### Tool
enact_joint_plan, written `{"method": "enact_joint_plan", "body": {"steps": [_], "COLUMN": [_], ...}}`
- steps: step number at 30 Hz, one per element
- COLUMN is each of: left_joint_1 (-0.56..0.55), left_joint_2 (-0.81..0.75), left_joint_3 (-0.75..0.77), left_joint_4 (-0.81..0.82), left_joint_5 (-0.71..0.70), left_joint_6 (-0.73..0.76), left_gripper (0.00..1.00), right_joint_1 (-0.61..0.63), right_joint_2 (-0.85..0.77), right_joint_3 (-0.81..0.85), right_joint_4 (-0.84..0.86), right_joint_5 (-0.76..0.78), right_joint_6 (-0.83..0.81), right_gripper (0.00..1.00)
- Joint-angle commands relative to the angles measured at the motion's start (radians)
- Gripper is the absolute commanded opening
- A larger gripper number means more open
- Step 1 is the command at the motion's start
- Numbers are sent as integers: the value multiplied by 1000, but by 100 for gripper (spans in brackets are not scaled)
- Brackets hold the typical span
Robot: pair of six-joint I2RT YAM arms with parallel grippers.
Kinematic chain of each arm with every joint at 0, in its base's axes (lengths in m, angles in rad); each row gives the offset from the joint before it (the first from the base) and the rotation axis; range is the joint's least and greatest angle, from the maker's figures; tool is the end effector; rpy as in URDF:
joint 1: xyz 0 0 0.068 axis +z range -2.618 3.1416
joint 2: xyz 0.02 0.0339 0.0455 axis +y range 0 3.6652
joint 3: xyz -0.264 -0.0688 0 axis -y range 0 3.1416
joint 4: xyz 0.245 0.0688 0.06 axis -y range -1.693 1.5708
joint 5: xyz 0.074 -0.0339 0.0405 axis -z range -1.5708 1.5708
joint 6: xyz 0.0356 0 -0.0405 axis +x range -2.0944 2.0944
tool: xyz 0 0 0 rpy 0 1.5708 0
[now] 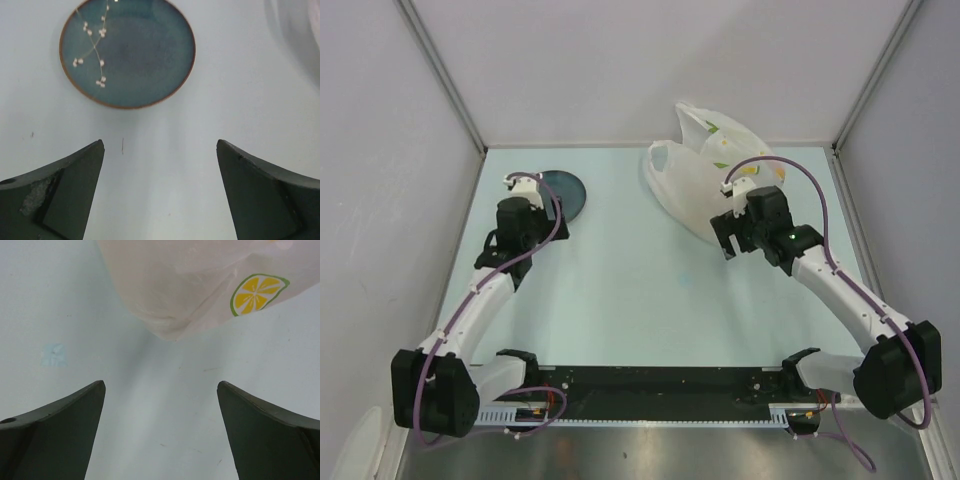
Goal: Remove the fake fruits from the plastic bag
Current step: Move the plate to the center of the board.
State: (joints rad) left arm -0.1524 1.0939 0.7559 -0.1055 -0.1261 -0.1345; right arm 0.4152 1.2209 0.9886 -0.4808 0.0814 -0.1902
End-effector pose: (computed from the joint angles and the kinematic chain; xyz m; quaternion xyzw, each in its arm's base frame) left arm 0.2464 -0.0333 0.2765 -0.0261 0.8439 -0.0235 0.5353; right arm 0.2432 0.1041 0.2919 -0.2547 0.8724 0.0099 0.4170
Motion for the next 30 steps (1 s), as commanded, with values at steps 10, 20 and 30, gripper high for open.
{"method": "enact_joint_plan", "body": {"steps": [10,20,30], "left_joint_1": [308,407,560], "left_joint_2": [110,391,699], "left_joint_3": [103,173,275], "left_joint_4": [-297,-184,-60], "left_joint_5": [248,396,529], "left_joint_6": [-296,-399,-597], "left_gripper": [100,82,65], "right_joint_1": [97,103,102], "right_joint_2": [23,204,233], "right_joint_3": [128,277,285], "right_joint_4": [-25,22,39], "right_joint_5": [-199,-296,-292], "right_joint_6": [4,167,164], "right_gripper": [100,97,97]}}
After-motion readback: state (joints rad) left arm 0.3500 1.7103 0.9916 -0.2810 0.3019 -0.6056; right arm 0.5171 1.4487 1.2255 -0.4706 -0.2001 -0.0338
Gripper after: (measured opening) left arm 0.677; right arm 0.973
